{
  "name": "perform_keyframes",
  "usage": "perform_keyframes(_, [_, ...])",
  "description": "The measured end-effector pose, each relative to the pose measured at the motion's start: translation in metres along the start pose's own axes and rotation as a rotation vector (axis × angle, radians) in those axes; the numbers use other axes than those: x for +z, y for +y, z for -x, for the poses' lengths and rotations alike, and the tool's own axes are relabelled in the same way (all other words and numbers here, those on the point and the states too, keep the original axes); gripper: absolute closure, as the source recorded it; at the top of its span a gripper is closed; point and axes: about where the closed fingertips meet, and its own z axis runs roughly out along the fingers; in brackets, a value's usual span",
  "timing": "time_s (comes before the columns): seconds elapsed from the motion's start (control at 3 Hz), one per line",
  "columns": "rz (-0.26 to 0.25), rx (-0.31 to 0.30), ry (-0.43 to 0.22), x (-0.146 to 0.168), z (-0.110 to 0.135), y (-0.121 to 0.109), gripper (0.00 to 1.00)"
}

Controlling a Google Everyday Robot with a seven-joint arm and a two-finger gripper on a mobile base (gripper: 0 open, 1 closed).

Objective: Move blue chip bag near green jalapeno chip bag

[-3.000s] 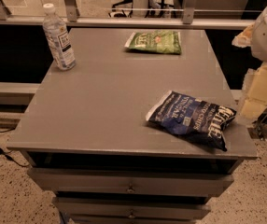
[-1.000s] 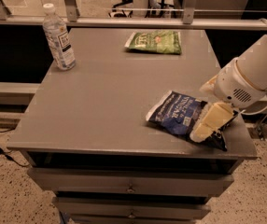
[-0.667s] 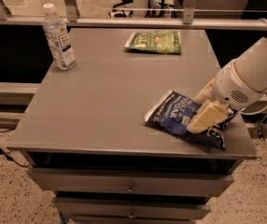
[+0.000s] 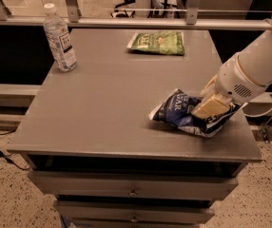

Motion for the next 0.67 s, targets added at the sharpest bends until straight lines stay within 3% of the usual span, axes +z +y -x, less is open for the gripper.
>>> perform_keyframes(0.33, [-0.099,-0.040,-0.011,-0.0314,0.0164,-0.0342,1.00])
perform_keyframes(0.67, [-0.101,-0.036,-0.010,-0.0313,0.0136,-0.0325,1.00])
